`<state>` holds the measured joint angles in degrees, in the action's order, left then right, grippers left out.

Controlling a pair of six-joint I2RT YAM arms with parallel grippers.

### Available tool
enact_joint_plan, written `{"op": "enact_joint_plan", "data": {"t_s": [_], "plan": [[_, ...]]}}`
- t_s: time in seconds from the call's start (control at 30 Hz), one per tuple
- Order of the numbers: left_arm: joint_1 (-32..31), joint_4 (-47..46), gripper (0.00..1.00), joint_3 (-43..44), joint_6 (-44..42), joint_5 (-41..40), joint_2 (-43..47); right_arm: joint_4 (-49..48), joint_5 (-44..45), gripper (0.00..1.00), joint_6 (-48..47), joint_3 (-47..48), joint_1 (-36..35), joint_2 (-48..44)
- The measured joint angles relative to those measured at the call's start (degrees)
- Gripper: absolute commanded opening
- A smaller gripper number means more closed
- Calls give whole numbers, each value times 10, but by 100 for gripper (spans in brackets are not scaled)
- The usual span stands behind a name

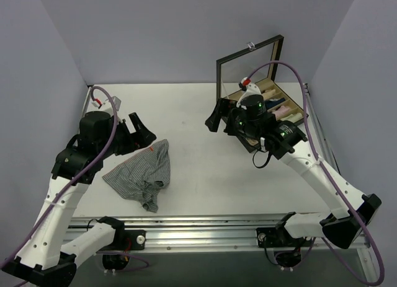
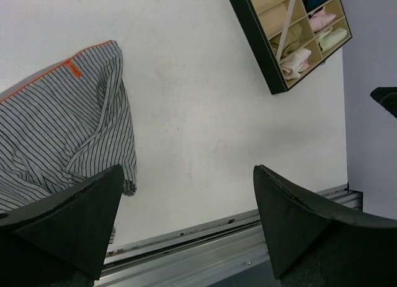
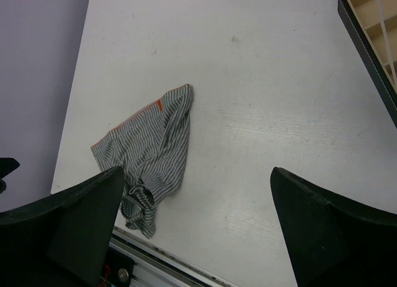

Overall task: Roll the underwear
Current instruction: Move the underwear to the center of the board

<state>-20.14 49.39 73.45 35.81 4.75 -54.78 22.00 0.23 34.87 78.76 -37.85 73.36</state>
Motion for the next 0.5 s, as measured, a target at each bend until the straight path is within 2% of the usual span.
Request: {"op": "enact_joint_plan", "data": {"t_s": [0.13, 0.33, 0.37, 0.43, 0.5], "plan": [[0, 14, 94, 0, 2, 0, -12, 0, 0, 100, 5, 17, 0, 16], [5, 26, 100, -1, 12, 7, -38, 1, -11, 100, 9, 19, -1, 26], [6, 26, 95, -4, 14, 12, -49, 1, -12, 100, 9, 19, -1, 25], [9, 23, 79, -20, 13, 23, -85, 0, -14, 100, 10, 18, -1, 24], [12, 10, 70, -47, 9, 33, -138, -4, -17, 100, 10, 9, -1, 18]]}}
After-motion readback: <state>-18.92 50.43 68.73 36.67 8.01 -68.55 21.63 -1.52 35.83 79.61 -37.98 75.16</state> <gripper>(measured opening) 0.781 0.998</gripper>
